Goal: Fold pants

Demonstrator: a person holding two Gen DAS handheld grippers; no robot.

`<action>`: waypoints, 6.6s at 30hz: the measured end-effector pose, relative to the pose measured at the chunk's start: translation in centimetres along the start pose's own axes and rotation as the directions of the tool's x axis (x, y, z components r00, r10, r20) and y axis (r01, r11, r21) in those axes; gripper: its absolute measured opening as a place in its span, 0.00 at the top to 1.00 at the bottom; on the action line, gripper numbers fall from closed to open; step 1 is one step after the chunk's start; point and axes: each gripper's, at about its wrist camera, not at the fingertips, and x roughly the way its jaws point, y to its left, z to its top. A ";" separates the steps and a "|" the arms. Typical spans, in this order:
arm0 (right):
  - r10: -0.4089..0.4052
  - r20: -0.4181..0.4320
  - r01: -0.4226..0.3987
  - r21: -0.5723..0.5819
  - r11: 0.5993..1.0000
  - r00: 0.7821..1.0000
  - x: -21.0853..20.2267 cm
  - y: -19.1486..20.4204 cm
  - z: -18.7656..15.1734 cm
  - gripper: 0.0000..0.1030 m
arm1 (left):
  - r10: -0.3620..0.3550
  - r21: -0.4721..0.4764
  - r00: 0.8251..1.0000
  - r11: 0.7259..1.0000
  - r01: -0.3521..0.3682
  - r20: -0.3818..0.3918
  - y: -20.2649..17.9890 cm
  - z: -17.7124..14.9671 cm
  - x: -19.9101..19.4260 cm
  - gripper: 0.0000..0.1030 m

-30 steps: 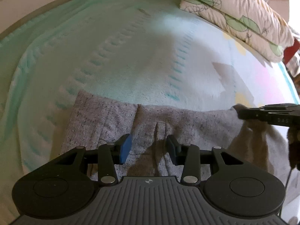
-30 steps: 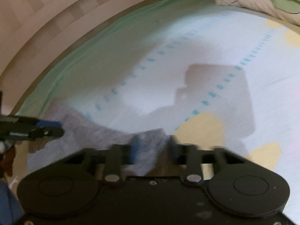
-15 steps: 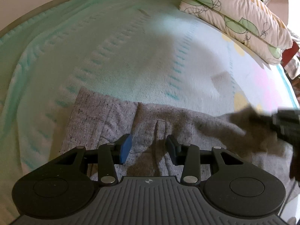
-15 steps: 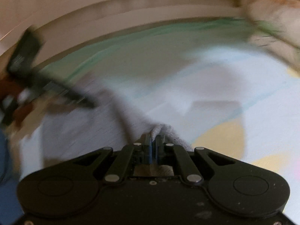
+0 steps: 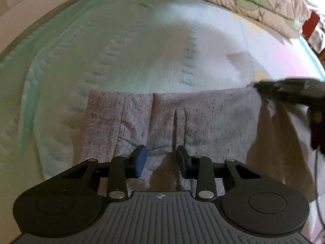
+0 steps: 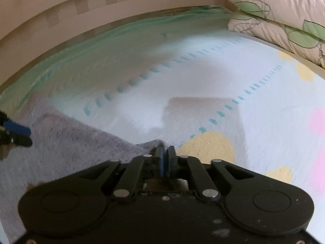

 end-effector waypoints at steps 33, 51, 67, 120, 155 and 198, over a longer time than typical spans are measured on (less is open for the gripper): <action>0.185 -0.219 -0.238 -0.249 0.939 0.958 -10.1 -5.8 -8.7 0.94 | -0.195 0.053 0.980 0.979 0.197 -0.035 -21.7 7.6 6.5 0.46; 0.102 -0.110 -0.099 0.034 0.995 0.989 -8.1 -12.2 -7.5 0.65 | -0.229 0.011 0.971 0.973 0.229 0.068 -18.8 5.7 5.7 0.47; 0.216 -0.086 -0.230 -0.206 0.951 0.973 -7.2 -5.3 -7.6 0.87 | -0.215 0.029 0.965 0.977 0.213 0.151 -16.6 4.2 3.4 0.46; 0.014 -0.450 0.048 0.125 0.991 0.893 -8.9 -2.9 -11.8 0.65 | -0.307 0.037 0.946 0.949 0.312 -0.109 -19.6 -4.2 3.0 0.43; -0.472 -0.194 0.435 0.761 0.481 0.860 -41.0 -21.7 -30.6 0.53 | -0.400 0.239 0.916 0.887 0.396 -0.036 -36.3 -2.8 2.6 0.42; -0.454 -0.018 0.195 0.917 0.347 0.891 -39.7 -24.9 -39.6 0.20 | -0.380 0.352 0.911 0.840 0.413 -0.162 -43.9 -4.3 5.9 0.42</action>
